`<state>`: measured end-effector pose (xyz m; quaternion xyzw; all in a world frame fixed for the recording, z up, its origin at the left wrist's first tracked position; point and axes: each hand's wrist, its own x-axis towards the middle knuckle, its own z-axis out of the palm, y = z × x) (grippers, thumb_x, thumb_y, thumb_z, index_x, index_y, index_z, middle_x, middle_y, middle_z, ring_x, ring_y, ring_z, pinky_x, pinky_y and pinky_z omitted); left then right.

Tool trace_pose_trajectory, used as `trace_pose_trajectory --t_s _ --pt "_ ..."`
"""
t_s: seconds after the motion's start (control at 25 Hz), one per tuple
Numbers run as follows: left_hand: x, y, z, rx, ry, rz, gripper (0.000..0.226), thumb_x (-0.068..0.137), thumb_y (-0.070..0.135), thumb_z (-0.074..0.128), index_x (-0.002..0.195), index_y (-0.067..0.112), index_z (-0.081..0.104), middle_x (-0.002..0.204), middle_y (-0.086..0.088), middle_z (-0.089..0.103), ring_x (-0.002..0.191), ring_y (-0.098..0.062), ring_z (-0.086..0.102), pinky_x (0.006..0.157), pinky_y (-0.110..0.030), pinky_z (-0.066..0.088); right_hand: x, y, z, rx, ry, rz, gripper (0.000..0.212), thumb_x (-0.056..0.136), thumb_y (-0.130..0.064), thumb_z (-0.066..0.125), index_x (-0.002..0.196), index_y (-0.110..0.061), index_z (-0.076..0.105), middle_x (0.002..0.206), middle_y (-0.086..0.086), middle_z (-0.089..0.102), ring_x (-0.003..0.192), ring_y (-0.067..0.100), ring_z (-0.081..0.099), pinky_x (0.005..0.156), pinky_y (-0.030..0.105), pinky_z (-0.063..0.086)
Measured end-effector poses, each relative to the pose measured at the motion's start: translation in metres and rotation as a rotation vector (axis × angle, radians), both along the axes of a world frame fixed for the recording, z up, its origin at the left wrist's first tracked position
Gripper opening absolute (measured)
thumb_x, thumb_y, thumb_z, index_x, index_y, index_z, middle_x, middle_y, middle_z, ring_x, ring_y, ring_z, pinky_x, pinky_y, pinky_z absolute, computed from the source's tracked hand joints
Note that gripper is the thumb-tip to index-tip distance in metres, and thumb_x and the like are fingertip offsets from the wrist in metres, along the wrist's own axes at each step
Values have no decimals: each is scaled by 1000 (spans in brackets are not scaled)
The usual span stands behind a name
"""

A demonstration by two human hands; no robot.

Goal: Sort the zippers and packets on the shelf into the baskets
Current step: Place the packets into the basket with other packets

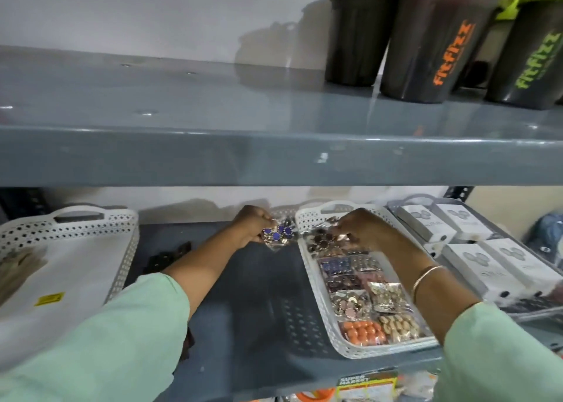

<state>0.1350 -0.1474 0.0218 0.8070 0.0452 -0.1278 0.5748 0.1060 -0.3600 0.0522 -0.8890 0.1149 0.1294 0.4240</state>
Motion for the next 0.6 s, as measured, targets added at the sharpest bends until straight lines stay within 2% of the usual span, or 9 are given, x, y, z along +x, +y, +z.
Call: trace_pose_trajectory --t_s 0.04,0.08,0.16,0.2,0.28,0.4,0.48,0.52,0.6 --pt "0 -20 1 19 -11 -50 17 88 -1 58 105 -1 59 73 -5 56 92 -23 54 79 -38 53 2 -25 -1 -21 4 -60 12 86 -9 61 74 -10 58 61 -2 58 58 10 51 46 13 48" --pt "1 -35 -1 58 -26 -97 17 87 -2 60 104 0 59 78 -9 59 91 -23 54 70 -34 53 3 -43 -4 -82 9 -94 7 87 -8 59 81 -6 60 63 -1 52 56 8 47 46 14 45" --pt "3 -73 -11 166 -68 -163 15 85 -3 62 100 -2 62 96 -23 63 90 -24 57 60 -29 51 1 -77 -20 -226 53 -134 24 88 -7 57 106 10 60 61 4 48 46 11 46 43 19 40" --pt "4 -91 -17 230 -91 -186 16 85 -3 62 101 -5 63 105 -27 65 91 -25 60 64 -33 54 1 -88 -30 -254 87 -158 31 88 -5 58 112 14 57 59 7 47 36 12 48 37 20 39" --pt "8 -118 -34 356 -115 -221 16 86 -2 61 100 -8 64 115 -26 66 96 -28 65 82 -37 55 3 -104 -50 -250 134 -207 31 86 0 59 114 14 56 57 10 47 22 9 45 32 19 39" --pt "13 -139 -60 481 -94 -231 29 88 3 59 114 -9 61 119 -23 66 105 -31 65 90 -34 54 8 -114 -70 -238 159 -236 18 84 2 61 101 7 60 56 10 48 32 11 46 39 22 39" --pt "13 -144 -72 503 -76 -235 32 89 1 56 120 -9 57 124 -23 63 109 -31 63 92 -32 53 11 -117 -80 -225 178 -240 22 84 1 61 104 8 59 57 10 49 31 11 47 34 20 39" --pt "12 -146 -75 510 -83 -240 32 89 -2 54 121 -10 56 127 -24 60 110 -30 62 93 -31 52 13 -117 -85 -232 193 -227 27 84 0 62 107 11 59 59 11 51 37 13 49 37 21 40" --pt "6 -149 -77 532 -105 -251 33 90 -6 50 121 -13 54 134 -26 54 116 -31 59 96 -30 50 16 -116 -94 -246 193 -218 35 81 -5 67 111 12 61 73 17 64 54 19 56 53 27 51"
